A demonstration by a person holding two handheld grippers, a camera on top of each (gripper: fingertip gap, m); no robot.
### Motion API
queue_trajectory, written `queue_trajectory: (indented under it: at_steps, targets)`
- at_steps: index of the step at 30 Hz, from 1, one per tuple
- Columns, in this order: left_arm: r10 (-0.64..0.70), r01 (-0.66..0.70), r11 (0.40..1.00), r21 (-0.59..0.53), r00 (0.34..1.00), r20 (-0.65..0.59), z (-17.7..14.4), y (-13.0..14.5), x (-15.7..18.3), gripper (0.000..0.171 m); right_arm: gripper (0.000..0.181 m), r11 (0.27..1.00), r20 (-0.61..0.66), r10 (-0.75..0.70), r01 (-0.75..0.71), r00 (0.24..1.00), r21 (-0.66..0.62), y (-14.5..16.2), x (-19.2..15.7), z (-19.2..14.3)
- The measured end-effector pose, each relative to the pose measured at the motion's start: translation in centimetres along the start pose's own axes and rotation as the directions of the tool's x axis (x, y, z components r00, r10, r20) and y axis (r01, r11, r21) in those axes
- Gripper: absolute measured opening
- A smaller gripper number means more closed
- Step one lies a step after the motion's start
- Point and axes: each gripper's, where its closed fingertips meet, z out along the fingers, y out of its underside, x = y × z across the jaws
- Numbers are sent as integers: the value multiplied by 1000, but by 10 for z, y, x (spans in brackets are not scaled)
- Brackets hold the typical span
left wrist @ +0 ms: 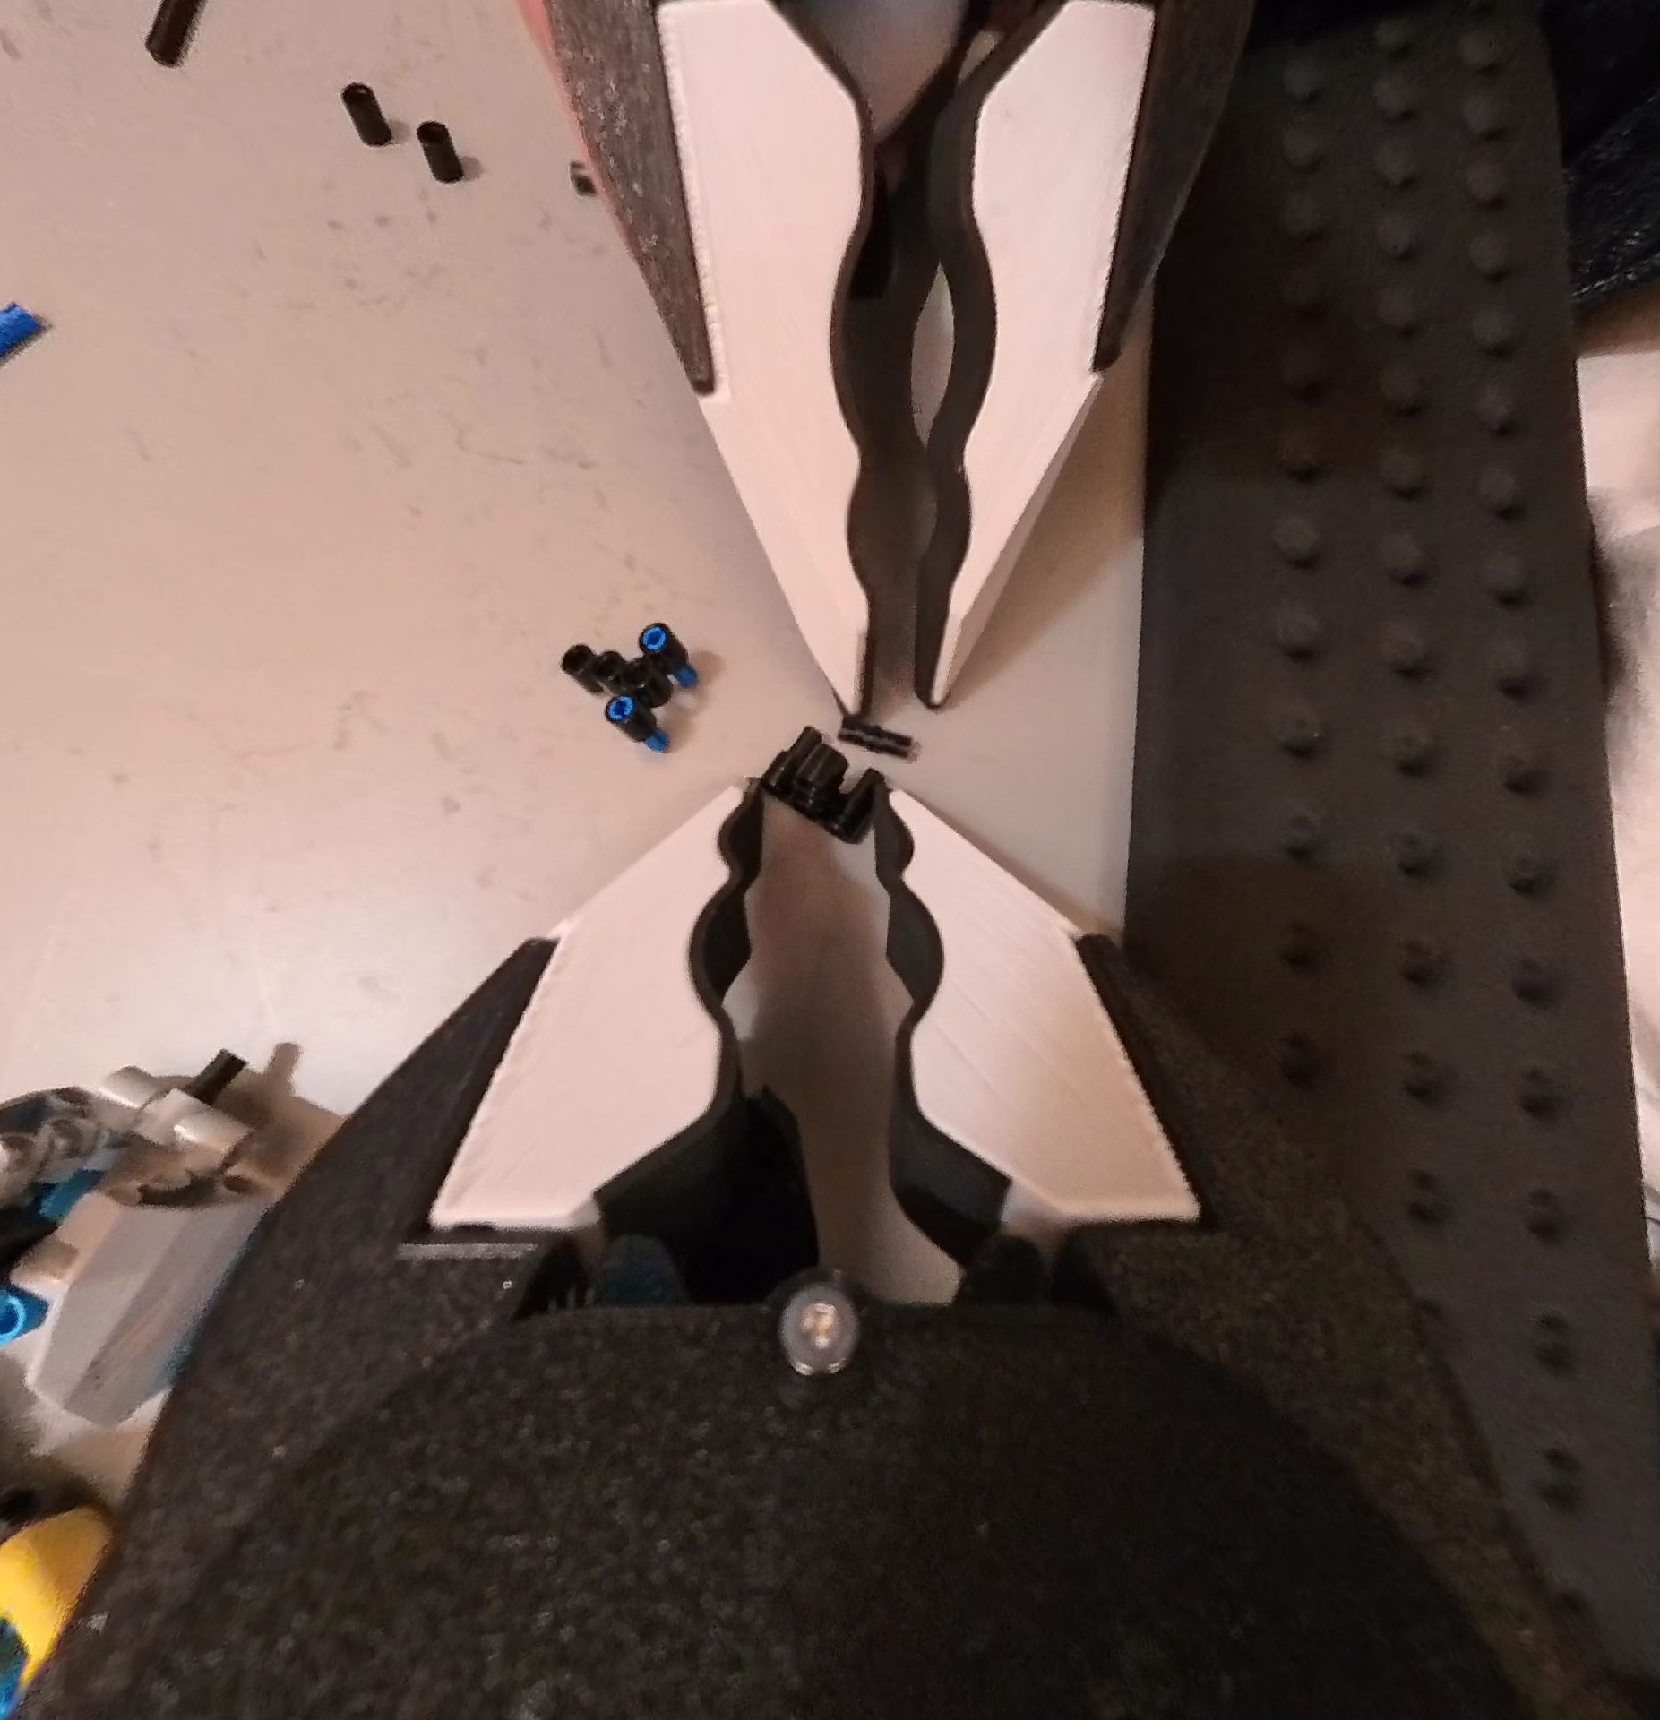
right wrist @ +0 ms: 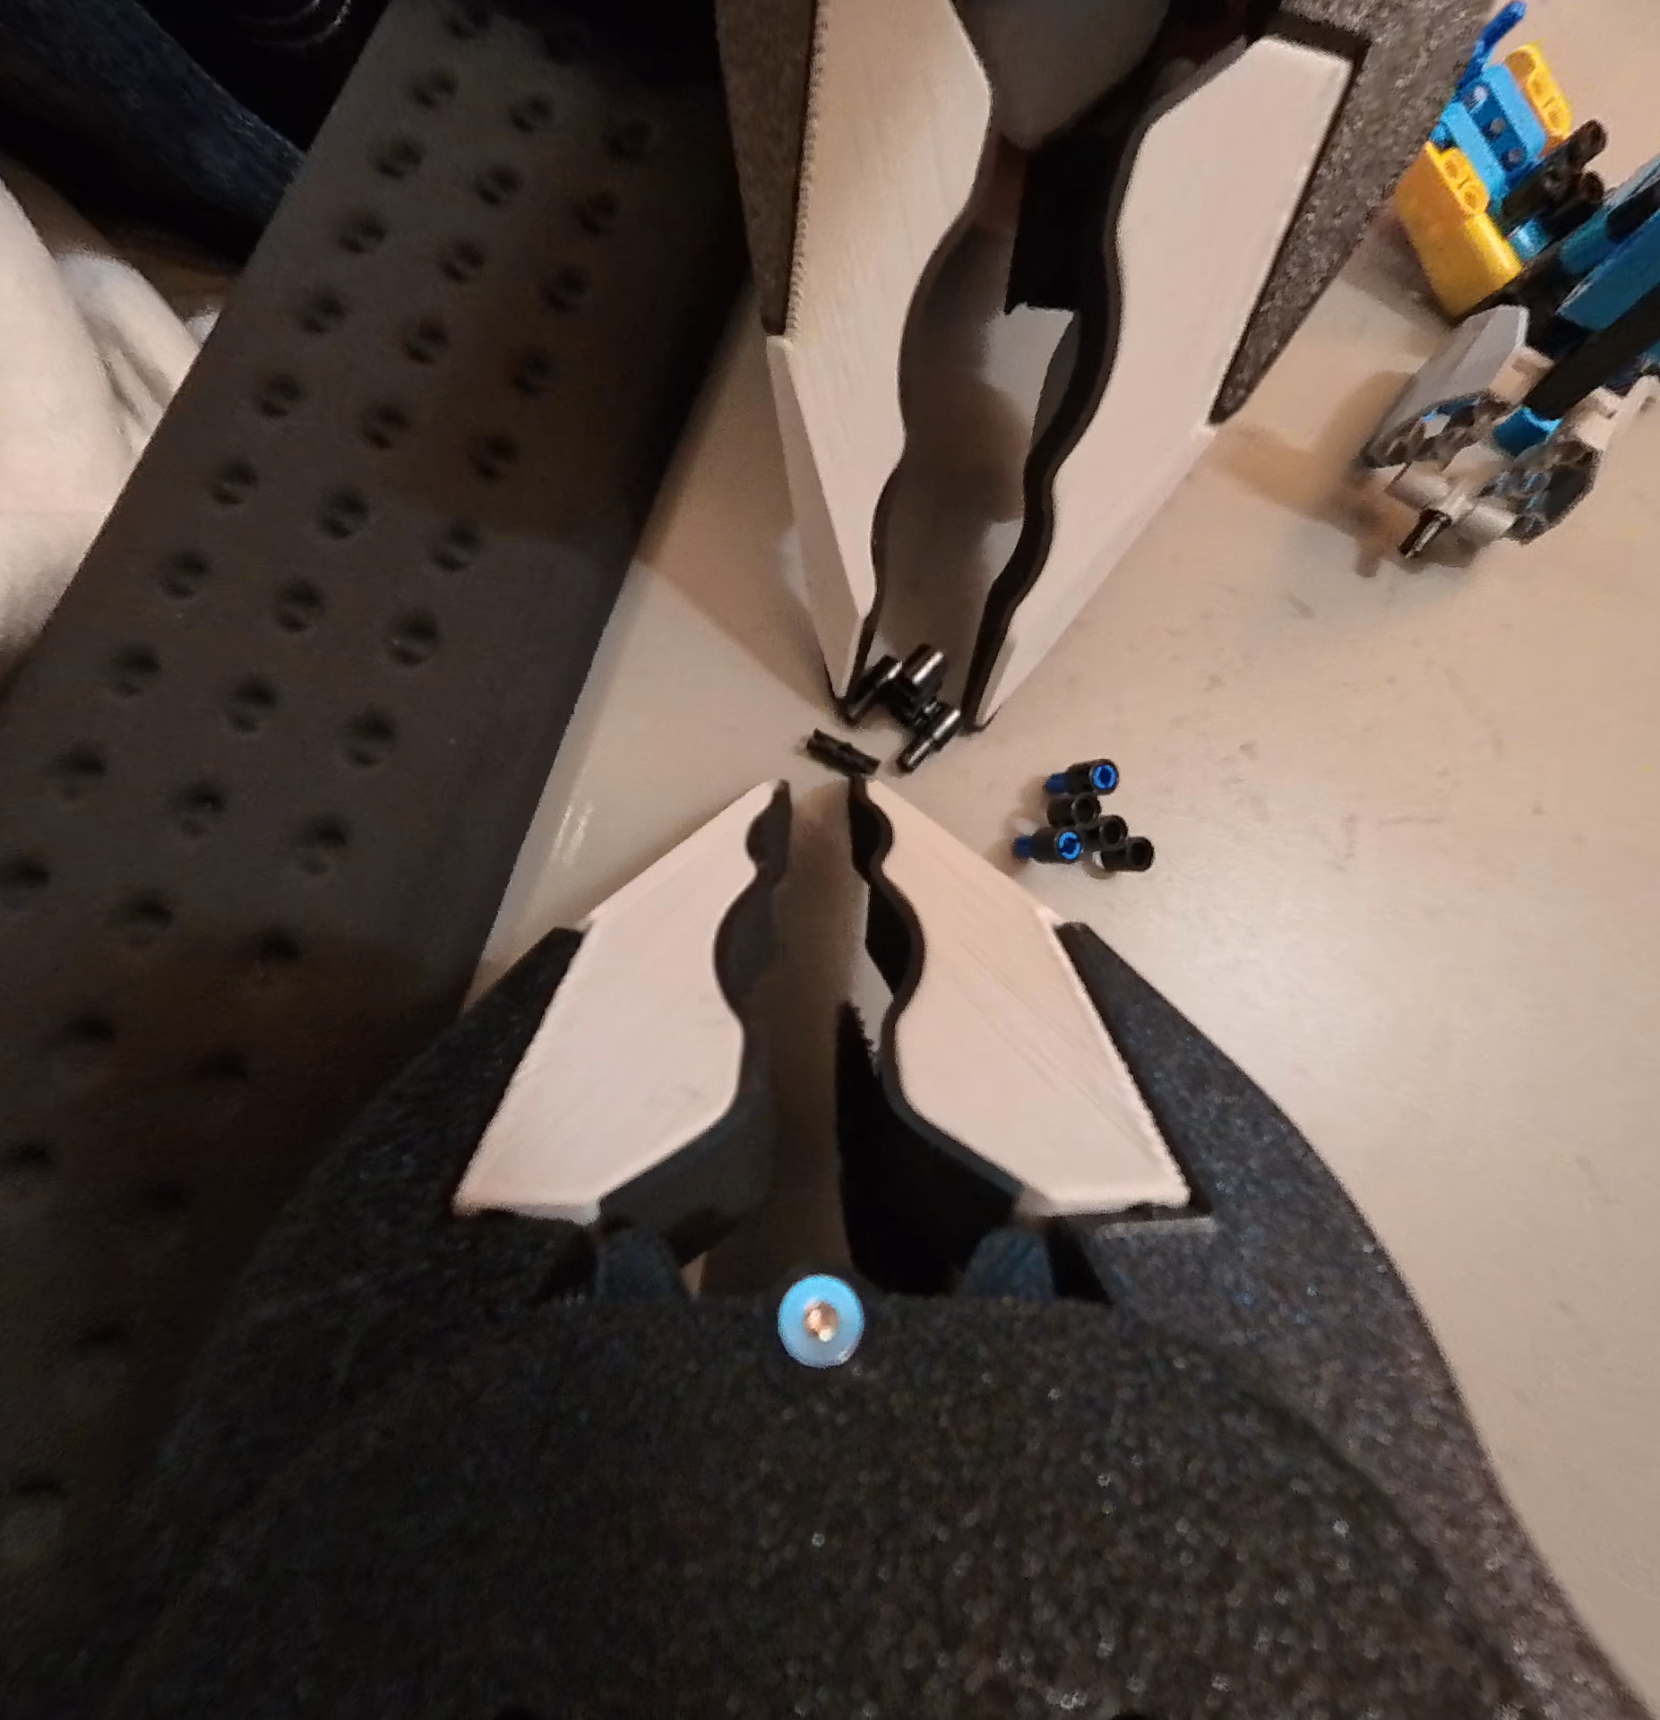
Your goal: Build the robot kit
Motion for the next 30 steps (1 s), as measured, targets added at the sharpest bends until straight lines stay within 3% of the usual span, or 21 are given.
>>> queue_trajectory:
  at_steps: [22,30]
  targets:
    - [52,-55,998,-21,992,-114,2,-3,5,23,14,999,17,-34,34,999,27,-4,-3,2]
    - [-15,14,999,-37,999,-34,-5,1,-1,42,17,998,2,-36,36,999,48,-5,3,-10]
